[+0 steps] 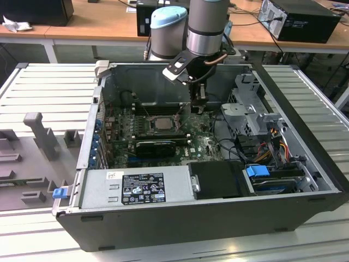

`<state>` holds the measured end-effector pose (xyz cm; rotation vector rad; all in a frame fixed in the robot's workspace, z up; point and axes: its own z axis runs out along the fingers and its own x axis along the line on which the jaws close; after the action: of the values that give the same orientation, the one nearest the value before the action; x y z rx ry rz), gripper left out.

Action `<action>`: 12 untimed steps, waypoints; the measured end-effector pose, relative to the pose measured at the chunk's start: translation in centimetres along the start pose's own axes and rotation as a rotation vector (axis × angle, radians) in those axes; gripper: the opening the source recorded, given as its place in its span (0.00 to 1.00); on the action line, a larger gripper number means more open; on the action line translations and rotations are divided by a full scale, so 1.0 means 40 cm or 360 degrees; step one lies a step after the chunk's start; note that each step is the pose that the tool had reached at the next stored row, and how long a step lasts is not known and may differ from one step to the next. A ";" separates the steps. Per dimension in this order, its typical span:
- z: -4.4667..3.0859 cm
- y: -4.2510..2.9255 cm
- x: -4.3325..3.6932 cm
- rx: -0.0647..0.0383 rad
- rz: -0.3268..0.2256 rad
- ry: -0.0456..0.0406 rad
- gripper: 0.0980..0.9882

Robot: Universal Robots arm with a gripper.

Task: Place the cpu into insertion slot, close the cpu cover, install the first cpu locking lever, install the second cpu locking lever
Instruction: 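Close the cpu cover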

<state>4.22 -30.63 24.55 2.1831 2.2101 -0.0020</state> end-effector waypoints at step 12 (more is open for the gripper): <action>-0.001 -0.058 0.001 0.0000 0.0000 0.0000 0.01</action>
<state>1.90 -30.63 24.55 2.1830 2.2101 -0.0019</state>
